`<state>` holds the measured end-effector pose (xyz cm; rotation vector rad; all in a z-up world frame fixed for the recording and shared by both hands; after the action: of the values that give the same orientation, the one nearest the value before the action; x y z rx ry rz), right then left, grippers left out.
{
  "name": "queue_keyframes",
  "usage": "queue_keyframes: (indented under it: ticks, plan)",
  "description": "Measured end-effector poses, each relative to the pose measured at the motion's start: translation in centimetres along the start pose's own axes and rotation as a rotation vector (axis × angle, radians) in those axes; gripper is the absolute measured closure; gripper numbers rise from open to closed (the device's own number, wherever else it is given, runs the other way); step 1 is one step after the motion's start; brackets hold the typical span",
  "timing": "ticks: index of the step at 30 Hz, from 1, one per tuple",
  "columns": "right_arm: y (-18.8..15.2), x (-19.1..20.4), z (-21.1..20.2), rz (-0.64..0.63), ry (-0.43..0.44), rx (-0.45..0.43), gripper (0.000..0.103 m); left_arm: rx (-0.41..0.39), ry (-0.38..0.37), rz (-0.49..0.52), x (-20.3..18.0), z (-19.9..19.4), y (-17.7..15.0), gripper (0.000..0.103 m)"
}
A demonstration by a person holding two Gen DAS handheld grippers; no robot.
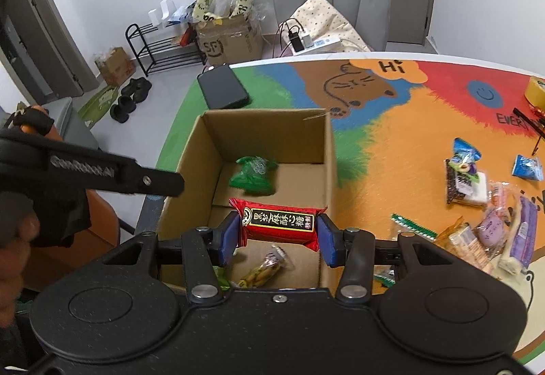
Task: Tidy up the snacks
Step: 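Drop the red chocolate bar into the box by opening the right tool, then move both tools back toward the remaining snacks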
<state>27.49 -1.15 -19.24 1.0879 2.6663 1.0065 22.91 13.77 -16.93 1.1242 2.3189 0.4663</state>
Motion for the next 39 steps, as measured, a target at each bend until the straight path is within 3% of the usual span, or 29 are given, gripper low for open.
queue_keyframes:
  ticks: [4, 10, 15, 18, 28, 39]
  plan:
    - [-0.1, 0.9, 0.8, -0.014, 0.000, 0.013, 0.057, -0.005, 0.001, -0.010, 0.9, -0.5, 0.0, 0.068]
    - [0.0, 1.7, 2.1, -0.010, 0.014, 0.023, 0.057, -0.013, 0.026, -0.015, 2.1, -0.9, -0.2, 0.054]
    - [0.4, 1.9, 2.4, 0.002, 0.037, -0.007, 0.038, -0.030, 0.063, -0.036, 3.1, -1.2, -0.2, 0.039]
    - [0.3, 1.2, 2.1, 0.009, 0.022, -0.005, 0.038, -0.044, 0.071, -0.037, 3.1, -1.3, -0.2, 0.026]
    - [-0.3, -2.5, -1.0, 0.069, -0.053, -0.039, 0.021, -0.039, 0.056, -0.006, 1.5, -0.6, -0.7, 0.014]
    - [-1.8, -8.5, -4.8, 0.181, -0.163, -0.075, 0.010, -0.039, -0.031, 0.088, -4.5, 0.8, 0.0, 0.008]
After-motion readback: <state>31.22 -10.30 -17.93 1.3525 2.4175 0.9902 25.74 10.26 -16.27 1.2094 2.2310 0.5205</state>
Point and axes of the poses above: each gripper's, at about its wrist camera, not at the fingertips, and z roughly the way its jaws point, x to its left, y to its top, the point moved 6 cm from there along z, roughly the way its jaws point, and after that the axes turned 5 degrees about -x, right-handed, at the moved point
